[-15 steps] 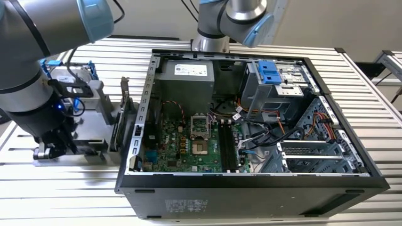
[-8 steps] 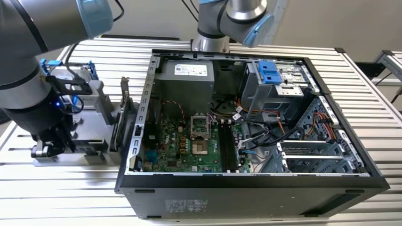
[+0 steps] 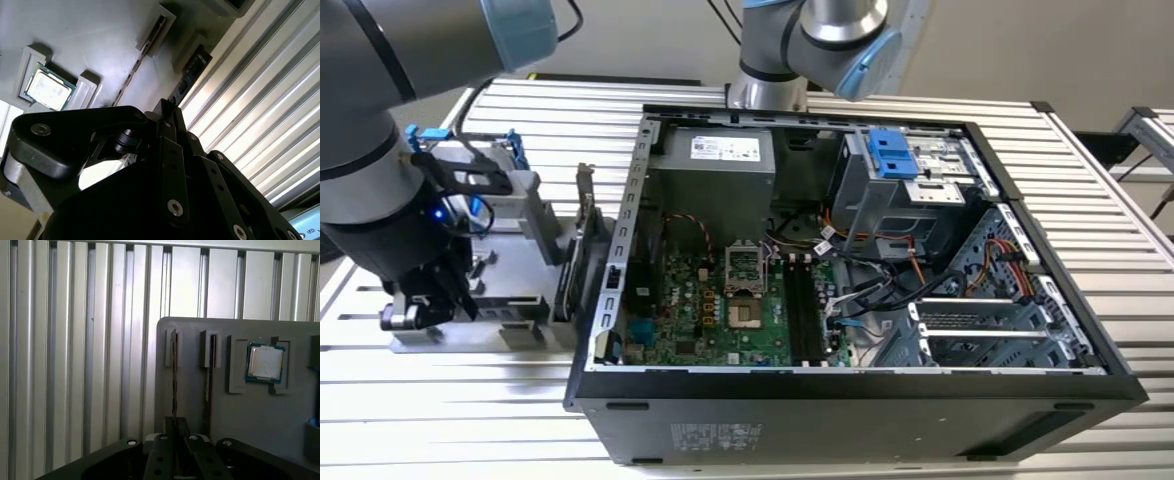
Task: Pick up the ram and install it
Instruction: 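Pick up the ram and move it above insertion slot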
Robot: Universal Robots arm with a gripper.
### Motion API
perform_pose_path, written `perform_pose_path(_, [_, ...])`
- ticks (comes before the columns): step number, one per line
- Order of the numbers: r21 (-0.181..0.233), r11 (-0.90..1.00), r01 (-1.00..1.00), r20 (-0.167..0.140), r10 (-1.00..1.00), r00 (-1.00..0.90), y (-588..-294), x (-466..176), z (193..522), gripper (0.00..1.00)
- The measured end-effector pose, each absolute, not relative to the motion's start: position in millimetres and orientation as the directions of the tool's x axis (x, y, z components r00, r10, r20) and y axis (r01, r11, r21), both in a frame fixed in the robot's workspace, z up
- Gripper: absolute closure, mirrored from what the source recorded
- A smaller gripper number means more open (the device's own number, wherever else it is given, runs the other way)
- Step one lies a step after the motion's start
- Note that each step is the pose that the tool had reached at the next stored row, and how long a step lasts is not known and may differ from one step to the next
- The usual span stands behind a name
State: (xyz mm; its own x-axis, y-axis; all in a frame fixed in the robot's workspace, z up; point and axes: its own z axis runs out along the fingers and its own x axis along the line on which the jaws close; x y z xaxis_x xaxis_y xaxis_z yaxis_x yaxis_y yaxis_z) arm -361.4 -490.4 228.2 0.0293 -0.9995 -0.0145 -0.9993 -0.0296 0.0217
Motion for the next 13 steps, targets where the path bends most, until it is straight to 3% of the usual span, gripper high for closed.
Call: perform_pose_path(13, [0.022, -0.029, -0.999, -0.014, -0.999, 0.029, -490.5, -361.4, 239.2, 1.00])
